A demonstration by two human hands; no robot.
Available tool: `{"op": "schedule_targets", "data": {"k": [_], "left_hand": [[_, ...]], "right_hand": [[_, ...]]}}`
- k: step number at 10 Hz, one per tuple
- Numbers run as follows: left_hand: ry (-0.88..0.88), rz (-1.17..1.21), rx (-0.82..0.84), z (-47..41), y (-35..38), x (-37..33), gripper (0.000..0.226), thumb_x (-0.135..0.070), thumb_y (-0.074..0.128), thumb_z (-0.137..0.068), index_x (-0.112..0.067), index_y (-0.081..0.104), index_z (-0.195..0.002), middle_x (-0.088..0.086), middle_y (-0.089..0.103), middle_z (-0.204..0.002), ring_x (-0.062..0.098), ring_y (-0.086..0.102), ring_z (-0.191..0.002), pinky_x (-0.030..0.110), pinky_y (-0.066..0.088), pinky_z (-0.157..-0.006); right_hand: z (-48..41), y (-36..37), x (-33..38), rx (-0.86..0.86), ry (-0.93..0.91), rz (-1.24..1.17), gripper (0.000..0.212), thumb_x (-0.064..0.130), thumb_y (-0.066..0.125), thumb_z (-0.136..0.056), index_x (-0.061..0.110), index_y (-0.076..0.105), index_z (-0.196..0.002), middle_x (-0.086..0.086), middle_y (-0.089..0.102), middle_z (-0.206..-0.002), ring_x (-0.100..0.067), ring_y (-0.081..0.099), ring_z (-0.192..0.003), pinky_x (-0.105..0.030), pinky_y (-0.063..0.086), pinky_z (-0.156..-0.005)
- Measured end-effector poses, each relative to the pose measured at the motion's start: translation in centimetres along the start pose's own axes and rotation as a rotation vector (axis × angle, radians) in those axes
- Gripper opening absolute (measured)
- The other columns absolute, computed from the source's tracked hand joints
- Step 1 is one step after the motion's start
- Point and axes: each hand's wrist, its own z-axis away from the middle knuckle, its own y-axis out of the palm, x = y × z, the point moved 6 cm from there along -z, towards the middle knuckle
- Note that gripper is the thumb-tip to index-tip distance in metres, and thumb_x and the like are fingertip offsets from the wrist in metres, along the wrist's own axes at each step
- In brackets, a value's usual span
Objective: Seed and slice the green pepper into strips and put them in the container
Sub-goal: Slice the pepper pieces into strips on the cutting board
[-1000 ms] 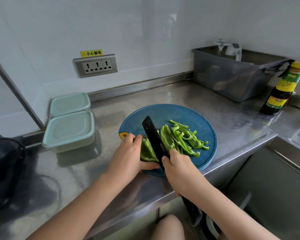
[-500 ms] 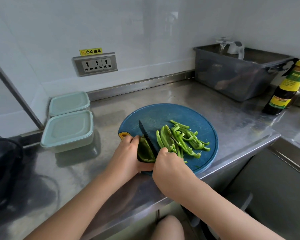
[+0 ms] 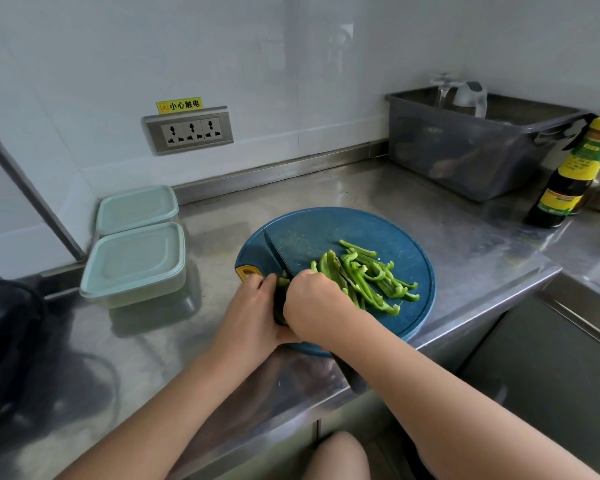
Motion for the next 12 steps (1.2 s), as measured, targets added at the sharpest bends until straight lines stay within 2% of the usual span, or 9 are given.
{"op": "schedule_targets", "data": {"k": [1,2,3,5,6,7,8,10,12], "left_hand": [[-0.041,0.052,-0.029,0.2,-0.3,0.0,0.080,-0.044,0.082,-0.057,-0.013,0.047,-0.121,0.004,0.047,-0.112,0.022,0.048,-0.104,0.030,0.039,-0.080],[-0.063,0.121,-0.035,0.2,-0.6,-0.1,0.089,-0.052,0.082,-0.054,-0.013,0.042,-0.123,0.004,0.046,-0.118,0.021,0.048,-0.108,0.032,0.041,-0.087],[-0.063,0.132,0.040,0.1,-0.4,0.0,0.097,-0.057,0.080,-0.054,-0.016,0.036,-0.130,0.002,0.043,-0.126,0.018,0.046,-0.114,0.028,0.039,-0.091],[0.017,0.209,0.117,-0.3,-2.0,0.4,0.098,-0.050,0.080,-0.060,-0.030,0.031,-0.142,-0.009,0.043,-0.122,0.009,0.051,-0.107,0.019,0.038,-0.091],[0.045,0.142,0.142,-0.4,-1.8,0.3,0.104,-0.057,0.076,-0.053,-0.024,0.035,-0.143,-0.009,0.049,-0.113,0.010,0.053,-0.105,0.020,0.042,-0.092],[0.058,0.124,0.115,-0.5,-1.7,0.2,0.108,-0.062,0.070,-0.049,-0.022,0.037,-0.143,-0.009,0.046,-0.104,0.007,0.054,-0.093,0.018,0.042,-0.083],[0.065,0.118,0.096,-0.5,-1.7,0.1,0.102,-0.056,0.077,-0.054,-0.020,0.038,-0.142,-0.009,0.046,-0.104,0.006,0.054,-0.091,0.019,0.045,-0.083],[0.075,0.066,0.082,-0.4,-1.9,-0.1,0.100,-0.054,0.077,-0.059,-0.020,0.036,-0.143,-0.009,0.045,-0.103,0.006,0.049,-0.094,0.016,0.036,-0.079],[0.080,0.027,0.068,-0.1,-1.9,-0.7,0.091,-0.061,0.062,-0.071,-0.023,0.028,-0.146,-0.008,0.040,-0.099,0.003,0.043,-0.087,0.015,0.031,-0.071]], "right_hand": [[1.4,-0.9,-1.4,0.039,0.079,-0.133,0.023,0.009,0.041,-0.093,0.010,0.043,-0.070,-0.002,0.035,-0.067,-0.014,0.034,-0.057,-0.024,0.030,-0.051],[3.2,-0.8,-2.9,0.104,0.145,-0.121,0.021,0.008,0.052,-0.090,0.005,0.044,-0.071,-0.006,0.038,-0.071,-0.023,0.055,-0.084,-0.028,0.037,-0.059],[4.2,-1.1,-5.1,-0.015,0.304,-0.404,0.032,0.018,0.035,-0.095,0.017,0.033,-0.063,-0.006,0.044,-0.062,-0.019,0.052,-0.055,-0.024,0.043,-0.047],[4.6,-1.1,-5.6,-0.047,0.219,-0.370,0.021,0.017,0.036,-0.094,0.007,0.039,-0.076,-0.013,0.045,-0.066,-0.028,0.045,-0.044,-0.026,0.034,-0.036],[5.3,-1.5,-4.9,-0.028,0.179,-0.391,0.023,0.022,0.037,-0.095,0.008,0.040,-0.078,-0.011,0.046,-0.063,-0.022,0.046,-0.034,-0.022,0.033,-0.033],[5.4,-2.0,-4.2,-0.014,0.157,-0.396,0.023,0.022,0.038,-0.094,0.003,0.045,-0.084,-0.011,0.047,-0.065,-0.023,0.047,-0.037,-0.025,0.037,-0.036],[4.9,-2.1,-3.7,-0.064,0.109,-0.310,0.024,0.022,0.038,-0.096,0.003,0.047,-0.086,-0.010,0.050,-0.071,-0.023,0.047,-0.051,-0.028,0.036,-0.044],[5.0,-1.2,-3.5,-0.106,0.072,-0.256,0.026,0.023,0.035,-0.098,0.009,0.036,-0.077,-0.005,0.043,-0.066,-0.020,0.040,-0.052,-0.031,0.036,-0.051],[5.2,-0.6,-3.6,-0.161,0.042,-0.176,0.035,0.023,0.036,-0.099,0.018,0.024,-0.067,-0.005,0.041,-0.063,-0.019,0.035,-0.051,-0.031,0.022,-0.045]]}}
